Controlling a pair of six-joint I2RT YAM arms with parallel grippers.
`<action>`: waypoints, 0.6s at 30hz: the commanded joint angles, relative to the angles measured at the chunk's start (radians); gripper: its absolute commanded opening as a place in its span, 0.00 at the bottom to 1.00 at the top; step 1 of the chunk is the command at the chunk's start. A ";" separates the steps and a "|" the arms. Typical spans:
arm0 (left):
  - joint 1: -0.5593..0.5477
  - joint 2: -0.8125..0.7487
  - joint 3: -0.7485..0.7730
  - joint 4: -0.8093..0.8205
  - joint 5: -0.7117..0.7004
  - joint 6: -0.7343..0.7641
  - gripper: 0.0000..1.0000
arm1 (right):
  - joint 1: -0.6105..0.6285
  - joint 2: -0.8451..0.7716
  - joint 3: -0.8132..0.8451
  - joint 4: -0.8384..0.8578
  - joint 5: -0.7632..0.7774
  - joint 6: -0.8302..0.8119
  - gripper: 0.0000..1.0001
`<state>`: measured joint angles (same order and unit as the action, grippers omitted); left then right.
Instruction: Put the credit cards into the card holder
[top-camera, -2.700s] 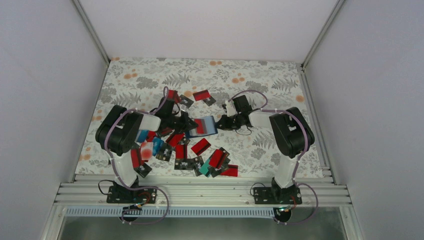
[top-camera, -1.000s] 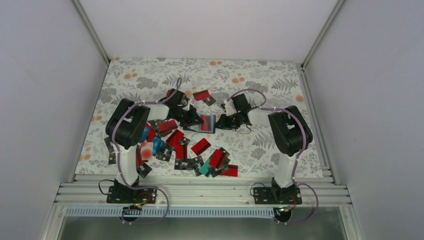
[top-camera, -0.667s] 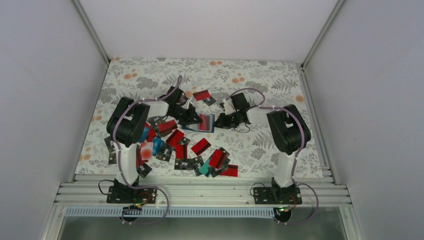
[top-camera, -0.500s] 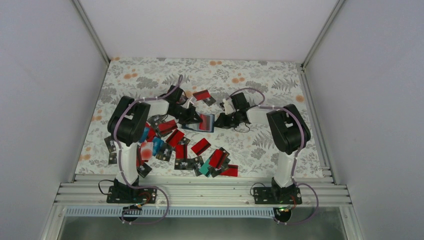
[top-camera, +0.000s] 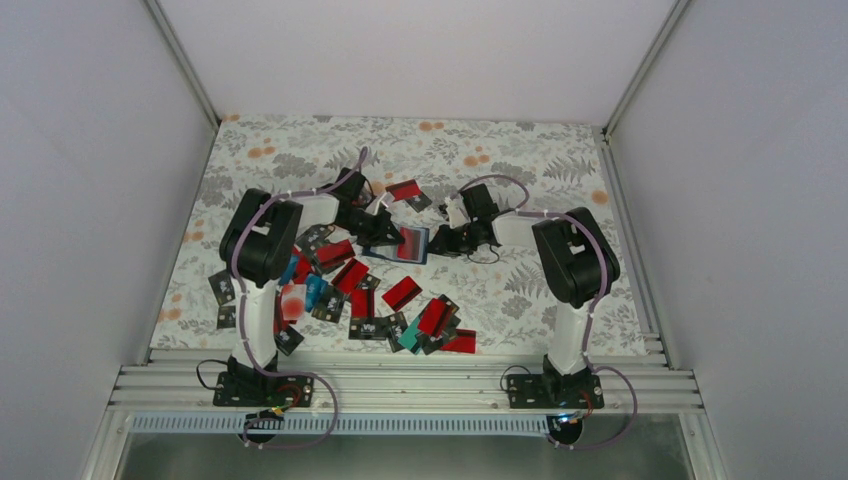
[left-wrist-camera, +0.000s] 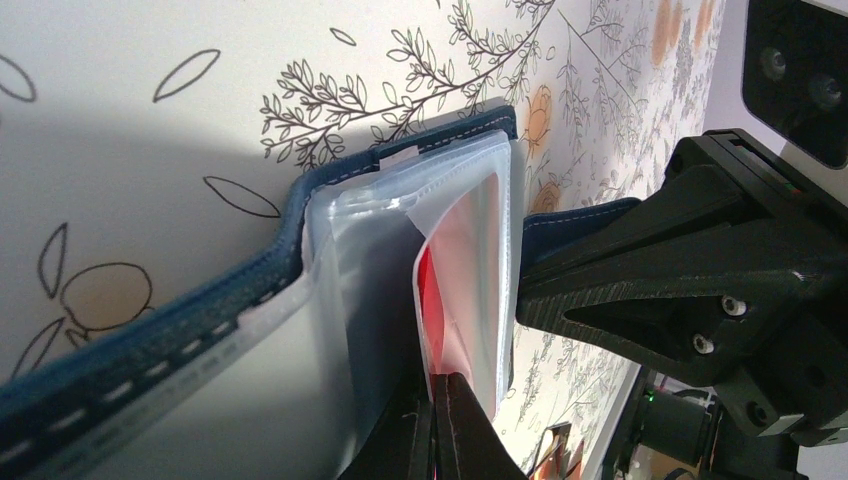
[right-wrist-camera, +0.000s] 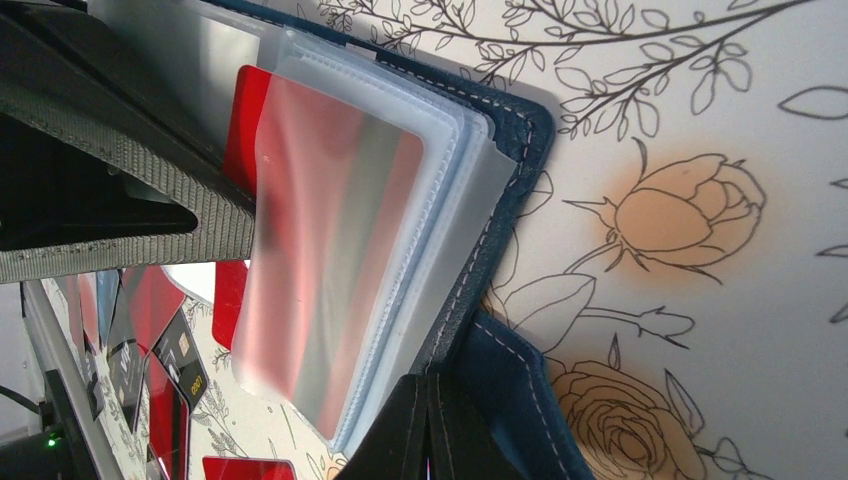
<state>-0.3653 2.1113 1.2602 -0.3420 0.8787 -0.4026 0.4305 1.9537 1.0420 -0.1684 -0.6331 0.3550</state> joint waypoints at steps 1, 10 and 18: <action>-0.019 0.067 0.007 -0.064 -0.057 0.024 0.02 | 0.007 0.088 -0.014 -0.051 0.139 -0.021 0.04; -0.044 0.116 0.092 -0.099 -0.058 0.030 0.03 | 0.007 0.100 -0.002 -0.053 0.137 -0.028 0.04; -0.050 0.134 0.121 -0.125 -0.068 0.035 0.04 | 0.006 0.110 0.003 -0.054 0.137 -0.032 0.04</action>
<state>-0.3706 2.1830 1.3792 -0.4400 0.8986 -0.3820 0.4274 1.9690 1.0653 -0.1833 -0.6373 0.3470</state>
